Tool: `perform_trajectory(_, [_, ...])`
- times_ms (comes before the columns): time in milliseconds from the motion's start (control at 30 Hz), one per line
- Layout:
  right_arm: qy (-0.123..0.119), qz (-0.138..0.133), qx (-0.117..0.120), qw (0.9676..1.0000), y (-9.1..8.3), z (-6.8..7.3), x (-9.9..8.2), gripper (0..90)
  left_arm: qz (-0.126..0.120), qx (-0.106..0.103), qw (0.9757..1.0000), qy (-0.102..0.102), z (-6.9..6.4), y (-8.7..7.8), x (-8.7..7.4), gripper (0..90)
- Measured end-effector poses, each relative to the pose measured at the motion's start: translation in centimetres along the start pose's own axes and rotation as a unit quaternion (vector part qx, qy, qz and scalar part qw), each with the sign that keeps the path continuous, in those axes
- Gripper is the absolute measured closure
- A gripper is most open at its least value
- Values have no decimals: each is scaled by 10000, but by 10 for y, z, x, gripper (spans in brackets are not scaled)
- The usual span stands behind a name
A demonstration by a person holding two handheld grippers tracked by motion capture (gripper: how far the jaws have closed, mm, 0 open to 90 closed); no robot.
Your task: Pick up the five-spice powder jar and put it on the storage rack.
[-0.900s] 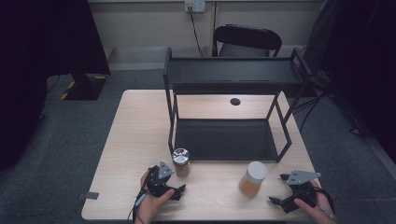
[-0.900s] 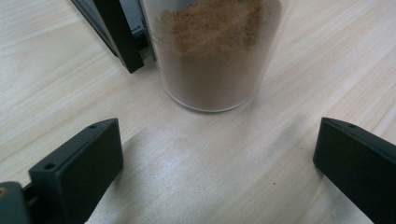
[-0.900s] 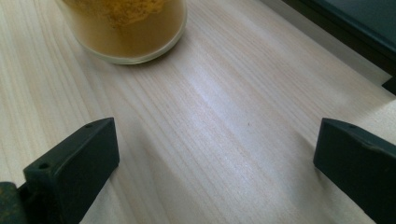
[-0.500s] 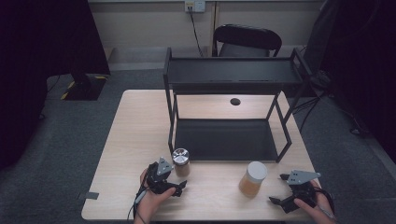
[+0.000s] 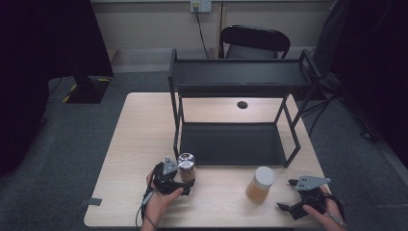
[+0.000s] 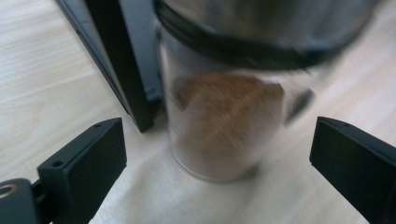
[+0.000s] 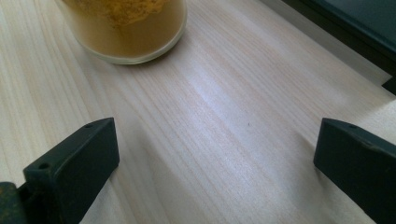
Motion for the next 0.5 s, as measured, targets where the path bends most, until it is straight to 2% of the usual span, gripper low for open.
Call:
perform_trajectory(33, [1,0,0,10000,0,0,0,0,-87,-11,10000,-39,1,2,1,65])
perform_trajectory(167, [0,0,0,10000,0,0,0,0,-106,113,9999,-26,-2,7,3,79])
perform_trajectory(300, [-1,-1,0,10000,0,0,0,0,-121,132,9998,-99,0,9,4,91])
perform_trajectory(500, [0,0,-1,10000,0,0,0,0,-164,167,9997,-92,-1,10,3,87])
Point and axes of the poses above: each handheld gripper's, and its own axes: y roughly forward along the jaws, x roughly out of its top, z roughly to its left, the point moved 7 cm from there along y, roughly forward along the jaws, and after that the axes turned 1 degree about -x, right-handed, at the moved point
